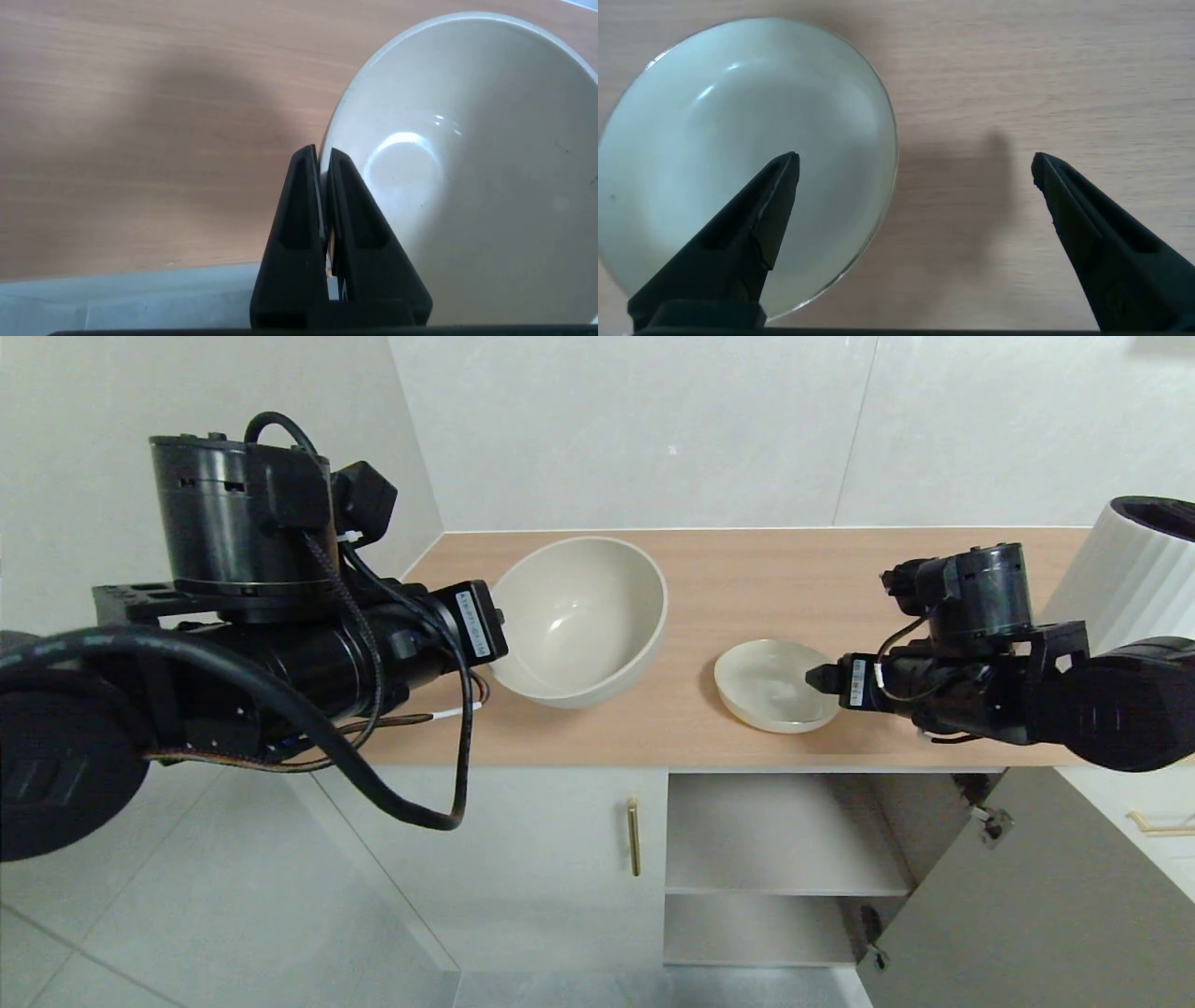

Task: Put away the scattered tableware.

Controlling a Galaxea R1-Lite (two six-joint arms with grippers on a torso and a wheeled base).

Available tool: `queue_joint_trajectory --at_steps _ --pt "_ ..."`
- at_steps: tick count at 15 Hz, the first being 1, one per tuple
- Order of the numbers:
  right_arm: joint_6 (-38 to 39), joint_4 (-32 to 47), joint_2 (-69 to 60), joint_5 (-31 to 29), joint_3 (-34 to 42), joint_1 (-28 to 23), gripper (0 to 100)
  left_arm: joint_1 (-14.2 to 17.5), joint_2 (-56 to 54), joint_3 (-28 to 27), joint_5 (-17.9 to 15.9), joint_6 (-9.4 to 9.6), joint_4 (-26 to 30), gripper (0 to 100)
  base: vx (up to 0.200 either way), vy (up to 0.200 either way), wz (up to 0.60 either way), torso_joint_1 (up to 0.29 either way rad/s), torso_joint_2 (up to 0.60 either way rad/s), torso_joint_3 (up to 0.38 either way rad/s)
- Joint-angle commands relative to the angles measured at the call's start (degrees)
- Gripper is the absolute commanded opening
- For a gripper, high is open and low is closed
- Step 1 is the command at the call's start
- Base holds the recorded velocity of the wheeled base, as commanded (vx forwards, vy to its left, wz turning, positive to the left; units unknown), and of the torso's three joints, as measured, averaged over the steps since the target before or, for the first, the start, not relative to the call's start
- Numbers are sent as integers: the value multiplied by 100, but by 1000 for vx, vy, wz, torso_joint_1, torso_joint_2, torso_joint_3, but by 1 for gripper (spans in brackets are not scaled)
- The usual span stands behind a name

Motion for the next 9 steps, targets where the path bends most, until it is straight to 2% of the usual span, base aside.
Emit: queue_joint_trajectory --at_steps 1,4,5,9 --pt "2 1 107 1 -18 -8 100 1 -20 6 3 -3 -8 0 0 0 0 0 0 0" --pt "37 1 160 10 -35 -17 100 1 -29 15 3 -3 -8 0 0 0 0 0 0 0" --pt "45 1 160 10 -35 -17 0 1 -29 15 3 -3 -8 0 0 0 0 0 0 0" --pt "195 -34 203 63 -115 -17 0 10 -64 15 3 -12 -8 0 0 0 0 0 0 0"
